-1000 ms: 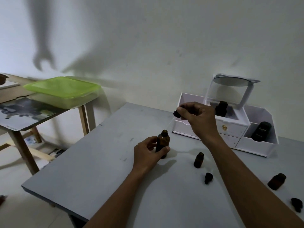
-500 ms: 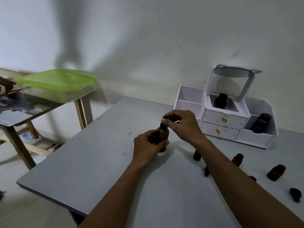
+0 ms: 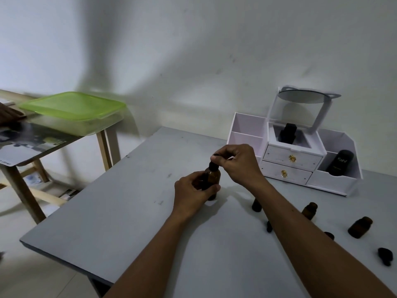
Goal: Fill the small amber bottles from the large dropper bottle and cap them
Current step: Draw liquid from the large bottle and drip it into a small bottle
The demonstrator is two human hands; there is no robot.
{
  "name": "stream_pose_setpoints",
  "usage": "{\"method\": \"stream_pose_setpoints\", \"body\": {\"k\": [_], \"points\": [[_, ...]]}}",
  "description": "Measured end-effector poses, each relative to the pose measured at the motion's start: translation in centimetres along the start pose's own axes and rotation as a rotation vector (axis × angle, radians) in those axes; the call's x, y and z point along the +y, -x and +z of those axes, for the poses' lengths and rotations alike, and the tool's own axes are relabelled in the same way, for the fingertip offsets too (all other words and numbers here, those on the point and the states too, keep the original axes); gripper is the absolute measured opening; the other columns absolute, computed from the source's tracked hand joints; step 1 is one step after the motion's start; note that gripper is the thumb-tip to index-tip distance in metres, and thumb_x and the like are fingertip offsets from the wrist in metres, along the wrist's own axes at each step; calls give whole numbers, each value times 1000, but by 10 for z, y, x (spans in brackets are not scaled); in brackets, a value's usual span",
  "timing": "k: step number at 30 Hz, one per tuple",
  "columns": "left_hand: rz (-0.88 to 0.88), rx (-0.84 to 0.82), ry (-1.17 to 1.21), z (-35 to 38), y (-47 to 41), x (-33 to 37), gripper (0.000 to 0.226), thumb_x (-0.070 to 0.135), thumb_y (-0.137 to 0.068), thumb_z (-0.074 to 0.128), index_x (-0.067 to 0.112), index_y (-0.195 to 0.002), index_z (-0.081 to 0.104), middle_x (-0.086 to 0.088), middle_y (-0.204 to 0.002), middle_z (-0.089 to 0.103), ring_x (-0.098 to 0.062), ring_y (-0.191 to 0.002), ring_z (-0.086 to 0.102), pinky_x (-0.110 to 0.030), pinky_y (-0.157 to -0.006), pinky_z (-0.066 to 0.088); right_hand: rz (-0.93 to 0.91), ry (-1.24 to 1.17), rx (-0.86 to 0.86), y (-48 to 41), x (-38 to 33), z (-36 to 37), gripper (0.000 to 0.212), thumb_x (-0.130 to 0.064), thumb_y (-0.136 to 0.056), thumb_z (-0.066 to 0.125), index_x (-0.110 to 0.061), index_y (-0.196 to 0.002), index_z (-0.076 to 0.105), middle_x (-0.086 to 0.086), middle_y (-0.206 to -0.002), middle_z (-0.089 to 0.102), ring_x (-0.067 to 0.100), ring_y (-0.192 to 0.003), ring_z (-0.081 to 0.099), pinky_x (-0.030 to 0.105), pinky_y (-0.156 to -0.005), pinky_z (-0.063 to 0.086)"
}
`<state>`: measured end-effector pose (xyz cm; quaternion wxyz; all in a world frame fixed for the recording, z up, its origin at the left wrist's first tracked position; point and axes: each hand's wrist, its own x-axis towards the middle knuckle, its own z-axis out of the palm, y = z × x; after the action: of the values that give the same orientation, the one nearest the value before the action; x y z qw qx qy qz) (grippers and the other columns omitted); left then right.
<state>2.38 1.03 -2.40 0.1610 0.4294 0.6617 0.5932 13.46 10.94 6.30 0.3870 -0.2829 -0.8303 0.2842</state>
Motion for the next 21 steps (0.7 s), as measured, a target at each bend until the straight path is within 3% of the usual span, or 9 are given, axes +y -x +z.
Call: {"method": "stream_pose_setpoints", "body": {"k": [4,10,16,18,21], "points": [[-9,3,-5,1,1,2,54,39,-66,85,23,-115,69,7,-104,73,-6,-92,68,-28,-91,55,-4,25,-4,0,-3,0,1,-12,-82,78,-12,-83,80,-2,-76,76,-5,-65,67,6,-64,49],[-31,-2,-5,0,2,3,55,39,-65,85,24,-115,69,14,-96,69,-5,-90,67,-27,-89,54,22,33,-6,5,-13,-4,6,-18,-83,78,-14,-86,78,-4,-80,77,4,-74,72,13,-69,53],[-95,-19,-6,-2,6,7,62,37,-65,86,22,-122,65,4,-111,71,-9,-96,66,-29,-93,53,-42,-54,84,-6,-48,-28,7,-15,-84,78,-9,-87,77,-13,-70,72,-10,-65,68,6,-66,49],[-122,-17,-17,-3,9,9,65,36,-65,86,21,-124,64,4,-114,69,-8,-96,64,-25,-92,50,-70,-58,105,-11,-61,-41,8,-15,-84,77,-8,-87,77,-9,-72,74,-7,-67,69,9,-69,51],[-173,33,18,-8,19,10,66,35,-65,87,19,-124,63,3,-112,69,-8,-94,64,-23,-87,48,-91,-86,144,-15,-74,-62,8,-17,-84,77,-9,-86,77,-3,-75,78,4,-72,74,24,-77,58]]}}
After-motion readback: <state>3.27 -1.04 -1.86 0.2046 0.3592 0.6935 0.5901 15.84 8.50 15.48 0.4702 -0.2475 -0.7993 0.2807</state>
